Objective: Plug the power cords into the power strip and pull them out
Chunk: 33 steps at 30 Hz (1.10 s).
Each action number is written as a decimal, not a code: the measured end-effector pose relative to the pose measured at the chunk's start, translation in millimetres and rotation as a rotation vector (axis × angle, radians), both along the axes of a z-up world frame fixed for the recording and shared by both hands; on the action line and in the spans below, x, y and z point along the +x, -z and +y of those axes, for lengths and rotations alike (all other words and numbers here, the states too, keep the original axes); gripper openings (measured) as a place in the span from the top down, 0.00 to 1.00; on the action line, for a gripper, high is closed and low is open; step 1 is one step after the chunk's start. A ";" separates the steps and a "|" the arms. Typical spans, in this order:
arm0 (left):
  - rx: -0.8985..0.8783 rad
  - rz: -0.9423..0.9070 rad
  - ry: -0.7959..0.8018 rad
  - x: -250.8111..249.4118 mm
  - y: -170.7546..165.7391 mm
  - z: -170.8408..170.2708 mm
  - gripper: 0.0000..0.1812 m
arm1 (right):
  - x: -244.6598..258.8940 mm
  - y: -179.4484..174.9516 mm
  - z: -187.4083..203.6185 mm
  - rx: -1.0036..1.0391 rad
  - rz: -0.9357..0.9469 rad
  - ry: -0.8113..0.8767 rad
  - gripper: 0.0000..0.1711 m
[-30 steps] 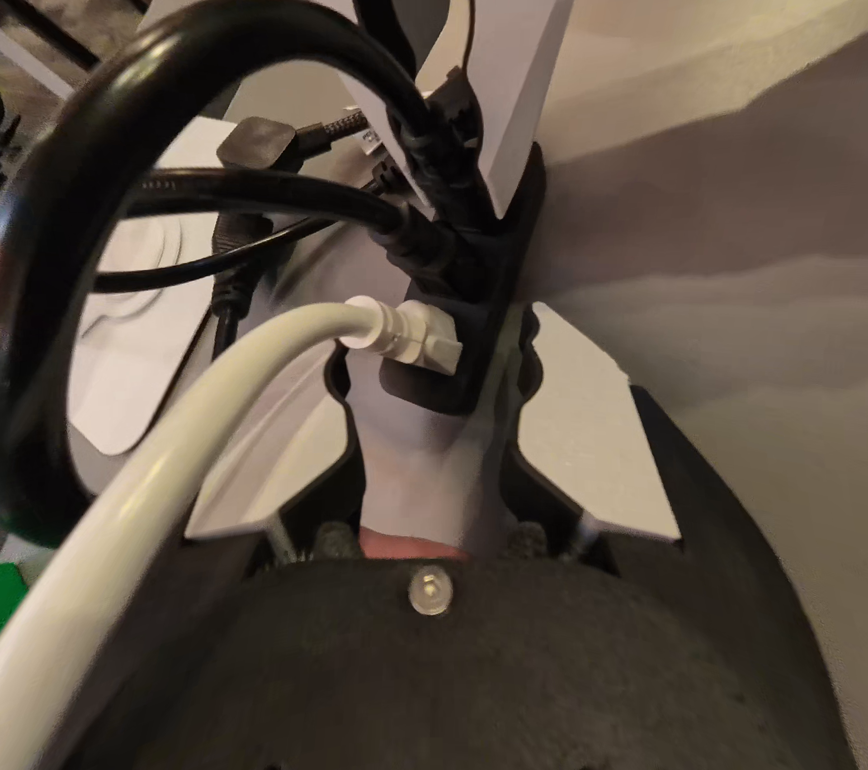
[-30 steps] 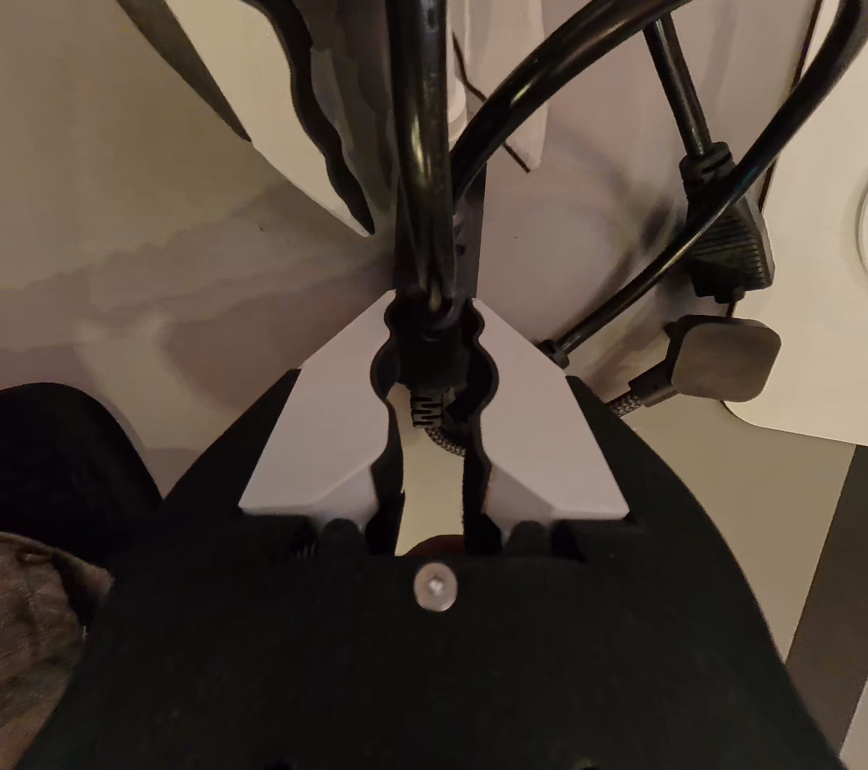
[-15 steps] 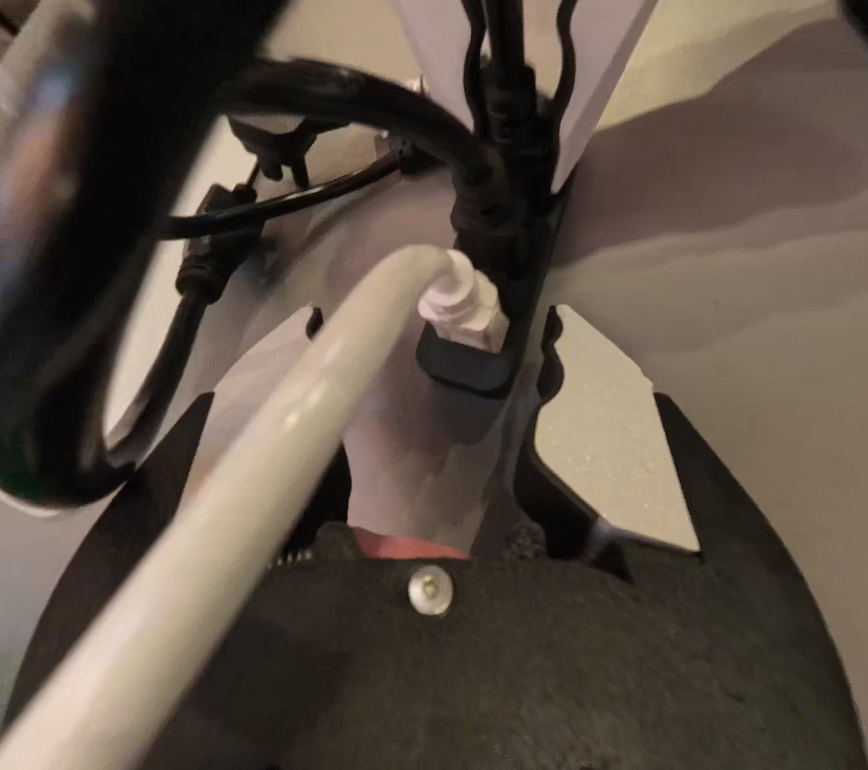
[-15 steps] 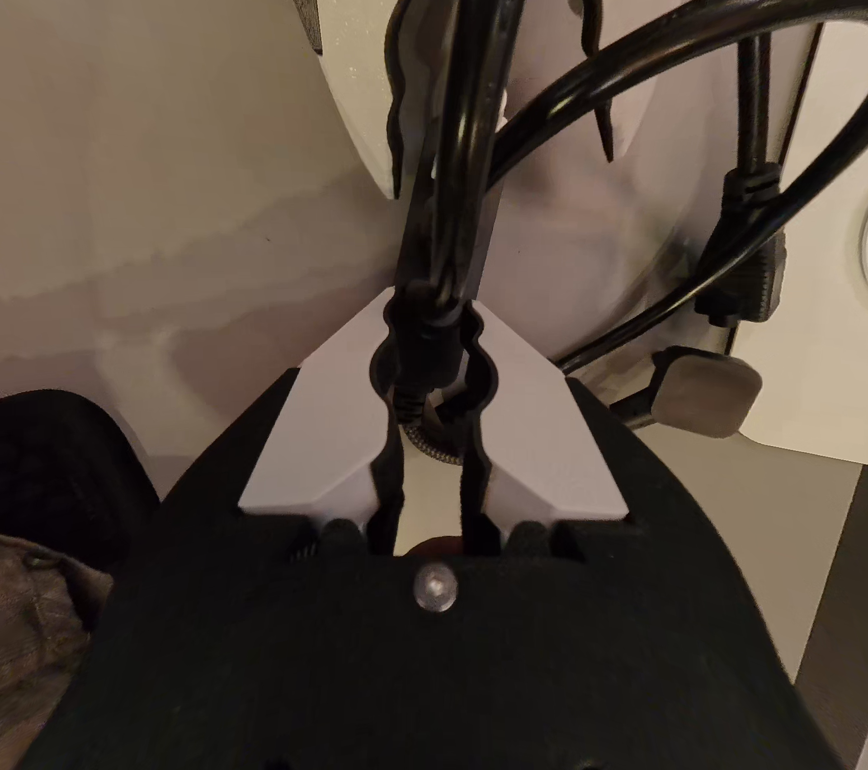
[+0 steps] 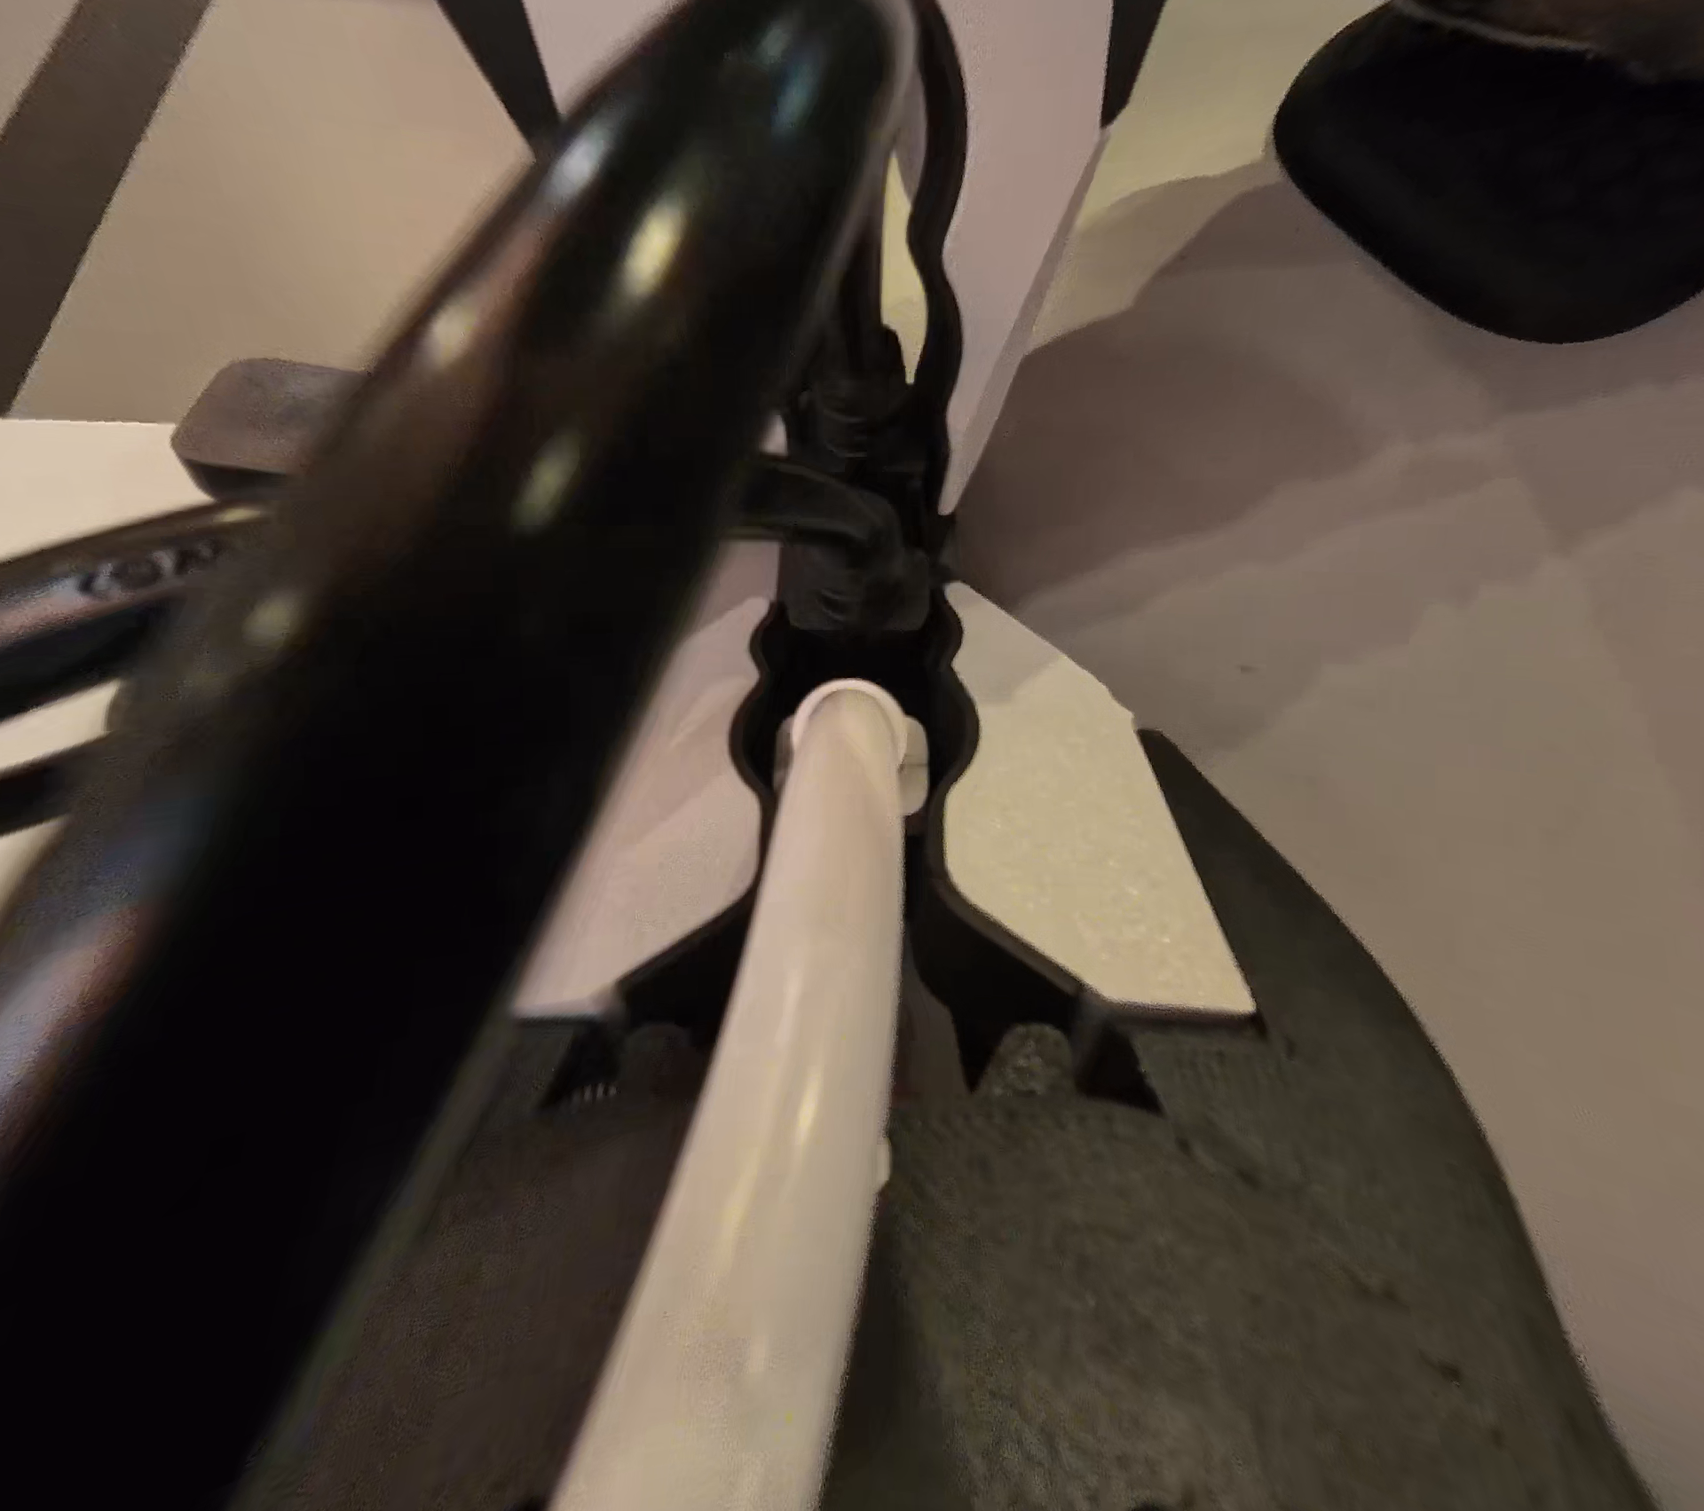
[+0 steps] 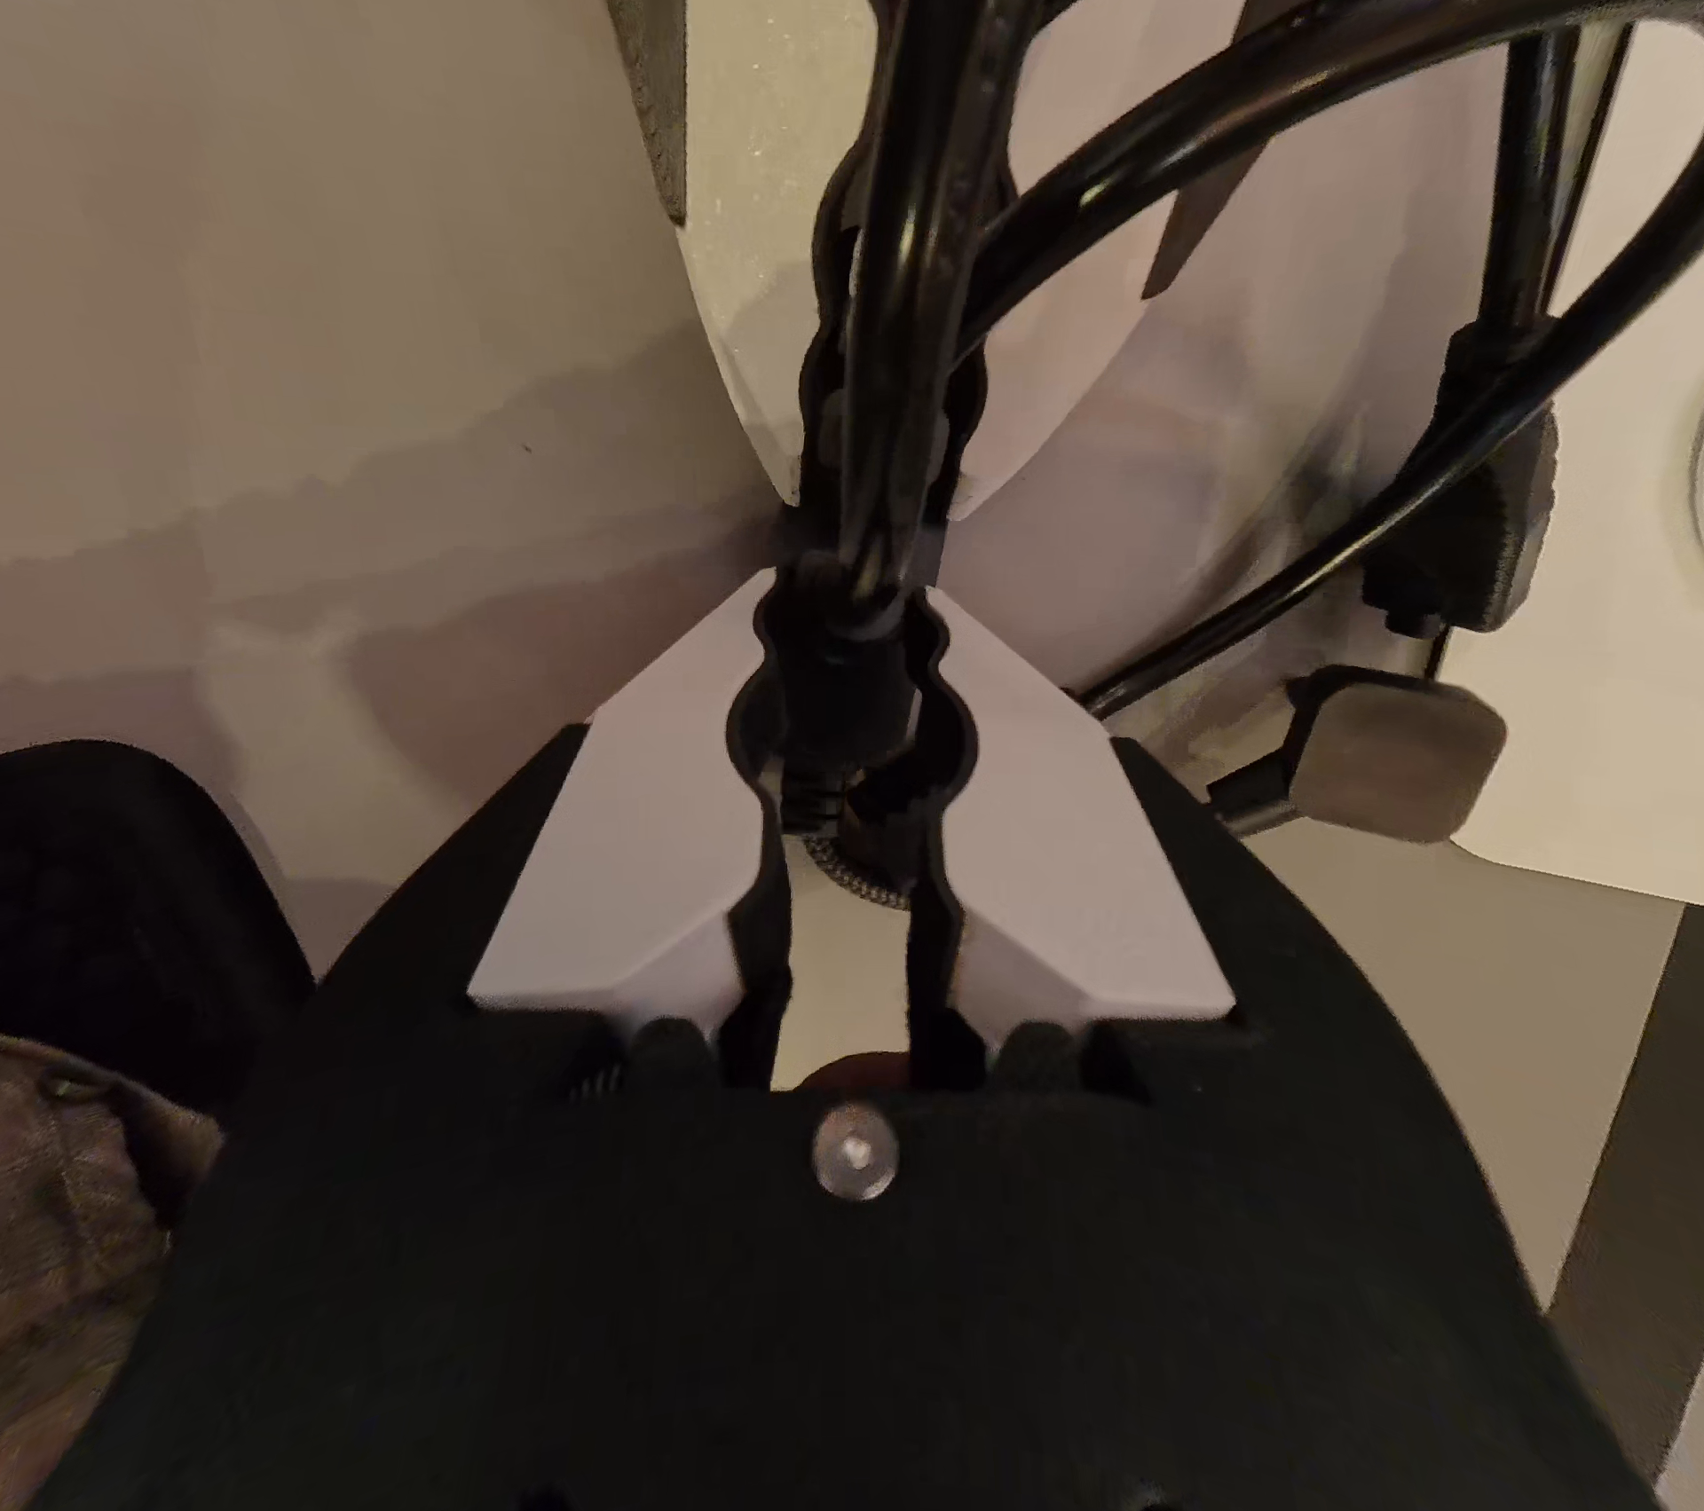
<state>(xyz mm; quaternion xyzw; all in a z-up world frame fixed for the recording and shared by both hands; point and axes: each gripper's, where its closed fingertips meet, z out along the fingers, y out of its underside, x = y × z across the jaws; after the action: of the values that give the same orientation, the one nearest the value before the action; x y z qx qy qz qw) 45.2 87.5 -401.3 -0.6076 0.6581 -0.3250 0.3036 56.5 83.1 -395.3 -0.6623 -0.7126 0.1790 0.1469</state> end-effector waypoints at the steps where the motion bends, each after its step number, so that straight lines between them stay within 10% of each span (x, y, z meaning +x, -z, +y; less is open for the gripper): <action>1: 0.014 -0.002 -0.031 0.9 0.2 0.5 0.88 | 1.3 0.2 0.6 0.007 -0.011 0.005 0.87; 13: 0.122 0.040 -0.443 6.6 0.9 2.3 0.82 | 7.0 10.2 5.6 0.029 -0.112 0.046 0.86; 19: 0.152 0.152 -0.315 -2.4 9.1 -2.8 0.69 | 6.2 9.9 5.3 0.025 -0.096 0.035 0.86; 33: 0.183 0.140 -0.256 -0.5 10.1 5.2 0.76 | 6.9 9.7 8.3 0.052 -0.117 0.037 0.86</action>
<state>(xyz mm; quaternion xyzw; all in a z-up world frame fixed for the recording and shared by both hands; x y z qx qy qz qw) 44.6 92.7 -411.4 -0.6774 0.6215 -0.1793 0.3503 63.4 91.3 -405.0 -0.6808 -0.7119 0.1184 0.1254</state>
